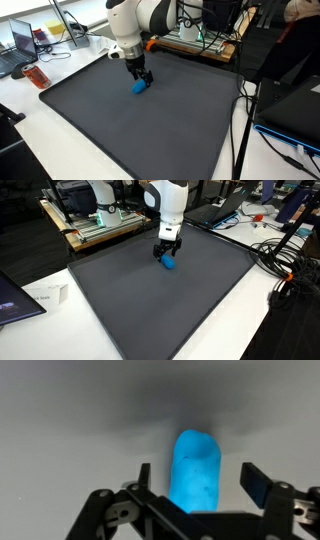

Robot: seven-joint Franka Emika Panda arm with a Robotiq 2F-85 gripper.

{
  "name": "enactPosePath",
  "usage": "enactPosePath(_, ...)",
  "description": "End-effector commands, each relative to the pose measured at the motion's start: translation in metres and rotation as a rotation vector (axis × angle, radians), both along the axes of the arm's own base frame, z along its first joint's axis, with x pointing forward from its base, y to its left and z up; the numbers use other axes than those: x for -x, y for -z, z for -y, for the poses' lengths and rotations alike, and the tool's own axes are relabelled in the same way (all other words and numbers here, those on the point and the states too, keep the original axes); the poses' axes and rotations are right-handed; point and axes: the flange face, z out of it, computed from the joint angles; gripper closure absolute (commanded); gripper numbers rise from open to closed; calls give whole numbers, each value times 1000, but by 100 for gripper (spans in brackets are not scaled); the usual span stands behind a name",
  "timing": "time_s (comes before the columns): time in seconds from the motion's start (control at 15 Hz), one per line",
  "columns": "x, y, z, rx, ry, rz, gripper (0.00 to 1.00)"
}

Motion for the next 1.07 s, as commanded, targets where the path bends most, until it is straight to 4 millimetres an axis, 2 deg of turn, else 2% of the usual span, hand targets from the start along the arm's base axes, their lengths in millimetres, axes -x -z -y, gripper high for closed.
enactPosePath(0.0, -8, 5, 1, 2, 1, -36, 28)
enactPosePath(0.07, -9, 6, 0, 1, 1, -41, 33)
enactPosePath(0.2, -10, 8, 0, 5, 2, -48, 30)
enactPosePath(0.67, -14, 9, -1, -2, 0, -57, 38)
enactPosePath(0.73, -14, 8, -1, -5, -1, -58, 47)
enactPosePath(0.8, -14, 7, -2, -7, -2, -54, 47)
enactPosePath(0.87, -14, 5, -3, -8, -3, -50, 50)
enactPosePath(0.93, -14, 3, -3, -9, -5, -44, 60)
enactPosePath(1.0, -14, 2, -3, -10, -5, -42, 60)
